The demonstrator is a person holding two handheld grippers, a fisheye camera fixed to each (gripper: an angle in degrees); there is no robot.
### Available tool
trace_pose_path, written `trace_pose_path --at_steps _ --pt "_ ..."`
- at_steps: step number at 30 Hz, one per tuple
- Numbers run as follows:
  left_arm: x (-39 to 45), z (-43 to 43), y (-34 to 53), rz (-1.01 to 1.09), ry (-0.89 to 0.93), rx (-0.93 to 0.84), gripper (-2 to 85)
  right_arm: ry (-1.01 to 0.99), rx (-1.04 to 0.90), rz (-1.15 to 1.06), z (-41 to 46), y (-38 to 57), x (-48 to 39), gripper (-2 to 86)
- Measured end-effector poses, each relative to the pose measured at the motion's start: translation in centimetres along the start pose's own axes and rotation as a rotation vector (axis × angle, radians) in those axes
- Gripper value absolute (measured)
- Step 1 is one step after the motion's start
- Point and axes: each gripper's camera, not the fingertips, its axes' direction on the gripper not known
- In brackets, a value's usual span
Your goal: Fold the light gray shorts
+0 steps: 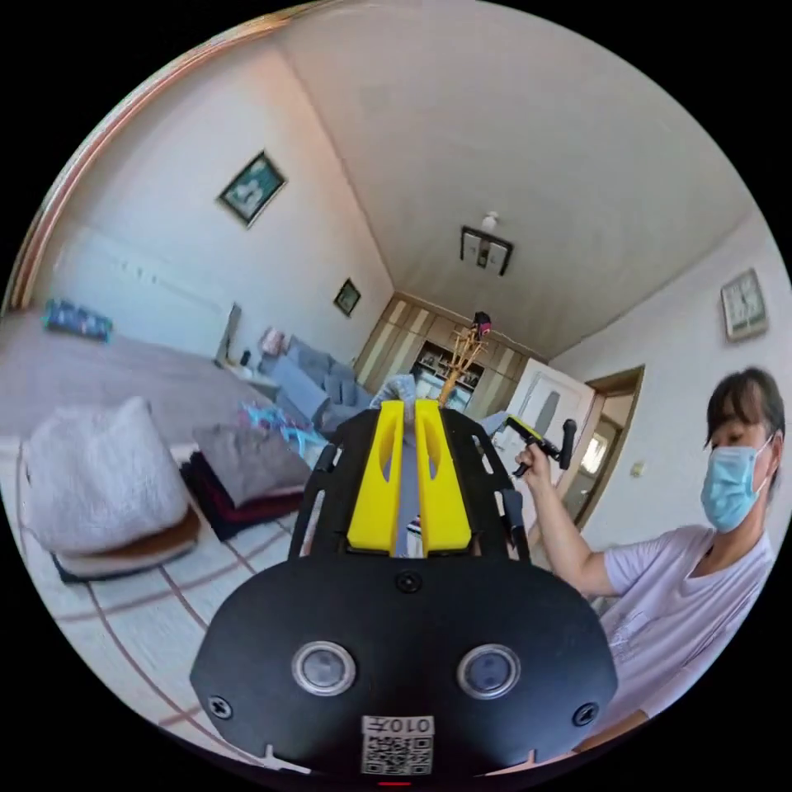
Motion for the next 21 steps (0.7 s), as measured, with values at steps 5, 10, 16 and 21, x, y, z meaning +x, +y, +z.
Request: trace_pose_path --at_steps 5,10,16,21 --pt "9.3 -3.7 -5.0 0.359 -0.150 0.089 0.2 -0.012 0.189 -0.021 -6.1 -2.8 2.0 2.4" --pt "4.1 -2.7 2.7 0.169 -0.163 -0.126 0.2 -0.165 -0.027 -0.051 0.4 3.7 3.1 2.6" --pt "-10.0 0.4 23.9 -0.439 -0.227 -0.442 0.1 -0.361 -0.638 -0.129 16.4 19.7 0.4 2.8" --pt "-10.3 -1.4 30.9 -0.574 -0.252 -0.397 0.2 -0.420 -0.827 -0.144 20.1 26.4 -0.7 2.9"
